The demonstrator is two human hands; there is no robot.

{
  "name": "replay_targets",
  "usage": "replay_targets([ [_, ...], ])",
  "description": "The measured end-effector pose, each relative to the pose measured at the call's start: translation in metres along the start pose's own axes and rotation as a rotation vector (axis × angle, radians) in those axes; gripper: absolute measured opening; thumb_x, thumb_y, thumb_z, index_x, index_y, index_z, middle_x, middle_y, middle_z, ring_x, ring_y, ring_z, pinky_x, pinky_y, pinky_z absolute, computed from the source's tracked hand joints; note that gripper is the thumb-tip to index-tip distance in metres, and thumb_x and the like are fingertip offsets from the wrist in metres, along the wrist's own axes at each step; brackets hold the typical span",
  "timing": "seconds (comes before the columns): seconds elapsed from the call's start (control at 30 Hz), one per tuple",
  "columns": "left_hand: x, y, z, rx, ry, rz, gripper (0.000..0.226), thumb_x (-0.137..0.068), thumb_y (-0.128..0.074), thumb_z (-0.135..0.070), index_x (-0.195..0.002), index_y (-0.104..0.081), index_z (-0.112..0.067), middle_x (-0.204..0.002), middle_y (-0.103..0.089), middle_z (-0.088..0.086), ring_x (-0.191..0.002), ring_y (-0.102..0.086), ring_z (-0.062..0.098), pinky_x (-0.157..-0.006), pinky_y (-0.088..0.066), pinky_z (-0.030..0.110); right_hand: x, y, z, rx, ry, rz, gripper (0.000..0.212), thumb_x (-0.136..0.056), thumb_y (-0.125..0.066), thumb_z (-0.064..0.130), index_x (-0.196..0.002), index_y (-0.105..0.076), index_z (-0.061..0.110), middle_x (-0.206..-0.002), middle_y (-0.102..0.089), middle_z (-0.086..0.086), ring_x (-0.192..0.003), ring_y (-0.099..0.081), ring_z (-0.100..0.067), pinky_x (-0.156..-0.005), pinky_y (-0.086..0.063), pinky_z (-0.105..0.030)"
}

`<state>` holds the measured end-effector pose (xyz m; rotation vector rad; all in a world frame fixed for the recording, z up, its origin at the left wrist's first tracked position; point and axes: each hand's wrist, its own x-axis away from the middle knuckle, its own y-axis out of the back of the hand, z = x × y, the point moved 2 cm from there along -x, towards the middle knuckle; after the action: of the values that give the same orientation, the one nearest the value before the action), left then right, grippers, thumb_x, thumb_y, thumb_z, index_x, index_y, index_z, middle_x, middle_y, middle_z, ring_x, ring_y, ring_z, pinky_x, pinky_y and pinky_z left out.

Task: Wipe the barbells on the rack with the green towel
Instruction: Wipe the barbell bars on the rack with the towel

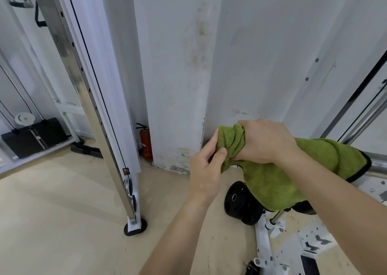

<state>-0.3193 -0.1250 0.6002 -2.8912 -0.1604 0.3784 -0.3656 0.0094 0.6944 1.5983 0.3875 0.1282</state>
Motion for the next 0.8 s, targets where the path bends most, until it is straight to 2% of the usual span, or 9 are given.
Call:
replay_targets([
  [0.17, 0.001, 0.014, -0.005, -0.205, -0.104, -0.111, 0.042, -0.091, -0.053, -0.030, -0.127, -0.070, -0.015, -0.108, -0.077, -0.006, -0.102, -0.072, 0.013, -0.093, -0.057, 0.044, 0.003, 0.000, 0.002, 0.014, -0.008, -0.011, 0.059, -0.059, -0.063, 0.082, -0.087, -0.053, 0.031, -0.075, -0.061, 0.010, -0.073, -0.061, -0.021, -0.058, -0.042, -0.032],
  [0.23, 0.001, 0.015, -0.010, -0.107, -0.047, -0.149, 0.033, -0.094, -0.057, -0.016, -0.124, -0.071, -0.009, -0.110, -0.076, -0.002, -0.106, -0.071, 0.011, -0.097, -0.056, 0.040, 0.003, 0.001, 0.003, 0.022, -0.007, -0.013, 0.057, -0.060, -0.063, 0.080, -0.088, -0.053, 0.031, -0.073, -0.060, 0.011, -0.073, -0.060, -0.021, -0.058, -0.041, -0.031],
  [0.3, 0.003, 0.004, -0.015, 0.042, 0.063, -0.067, 0.038, -0.097, -0.055, -0.002, -0.133, -0.063, -0.008, -0.121, -0.072, 0.001, -0.116, -0.066, 0.014, -0.102, -0.052, 0.037, 0.004, 0.003, 0.003, 0.028, -0.012, -0.013, 0.056, -0.061, -0.064, 0.080, -0.088, -0.053, 0.032, -0.072, -0.057, 0.013, -0.072, -0.058, -0.021, -0.058, -0.040, -0.032],
  [0.37, 0.008, -0.004, -0.015, 0.037, 0.048, -0.016, 0.050, -0.094, -0.055, -0.009, -0.144, -0.053, -0.012, -0.133, -0.066, 0.000, -0.126, -0.060, 0.015, -0.108, -0.047, 0.040, 0.005, 0.003, 0.004, 0.033, -0.018, -0.018, 0.056, -0.062, -0.064, 0.080, -0.088, -0.052, 0.032, -0.070, -0.053, 0.013, -0.070, -0.055, -0.021, -0.059, -0.041, -0.032],
  [0.43, 0.011, -0.002, -0.011, -0.160, -0.061, -0.021, 0.053, -0.091, -0.051, -0.023, -0.144, -0.054, -0.019, -0.127, -0.069, -0.005, -0.116, -0.064, 0.012, -0.102, -0.051, 0.043, 0.006, 0.002, 0.004, 0.040, -0.025, -0.029, 0.058, -0.060, -0.064, 0.082, -0.087, -0.050, 0.033, -0.069, -0.053, 0.013, -0.068, -0.056, -0.022, -0.058, -0.043, -0.033],
  [0.5, 0.007, 0.008, -0.009, -0.265, -0.128, -0.068, 0.046, -0.091, -0.048, -0.030, -0.133, -0.066, -0.020, -0.106, -0.076, -0.009, -0.096, -0.070, 0.010, -0.089, -0.057, 0.042, 0.007, 0.002, 0.005, 0.046, -0.030, -0.035, 0.060, -0.058, -0.065, 0.083, -0.087, -0.050, 0.033, -0.070, -0.055, 0.012, -0.068, -0.057, -0.022, -0.058, -0.044, -0.032],
  [0.6, 0.000, 0.016, -0.020, -0.132, -0.093, -0.111, 0.034, -0.091, -0.053, -0.025, -0.114, -0.077, -0.014, -0.100, -0.078, -0.010, -0.100, -0.072, 0.008, -0.092, -0.057, 0.037, 0.007, 0.002, 0.005, 0.048, -0.041, -0.027, 0.058, -0.059, -0.067, 0.079, -0.089, -0.053, 0.032, -0.068, -0.052, 0.014, -0.066, -0.054, -0.021, -0.060, -0.044, -0.033],
  [0.7, 0.000, 0.007, -0.020, -0.170, -0.069, -0.046, 0.040, -0.092, -0.058, -0.014, -0.131, -0.066, -0.018, -0.106, -0.073, -0.022, -0.107, -0.067, -0.002, -0.094, -0.053, 0.022, 0.007, 0.003, 0.007, 0.053, -0.053, -0.017, 0.057, -0.060, -0.067, 0.078, -0.092, -0.053, 0.032, -0.067, -0.048, 0.015, -0.066, -0.052, -0.022, -0.061, -0.046, -0.034],
  [0.8, 0.007, 0.006, -0.013, -0.316, -0.131, -0.012, 0.050, -0.092, -0.056, -0.027, -0.141, -0.057, -0.017, -0.119, -0.071, -0.014, -0.110, -0.065, 0.000, -0.098, -0.053, 0.030, 0.007, 0.004, 0.007, 0.057, -0.058, -0.009, 0.057, -0.062, -0.067, 0.078, -0.092, -0.054, 0.032, -0.067, -0.048, 0.014, -0.066, -0.051, -0.022, -0.060, -0.043, -0.033],
])
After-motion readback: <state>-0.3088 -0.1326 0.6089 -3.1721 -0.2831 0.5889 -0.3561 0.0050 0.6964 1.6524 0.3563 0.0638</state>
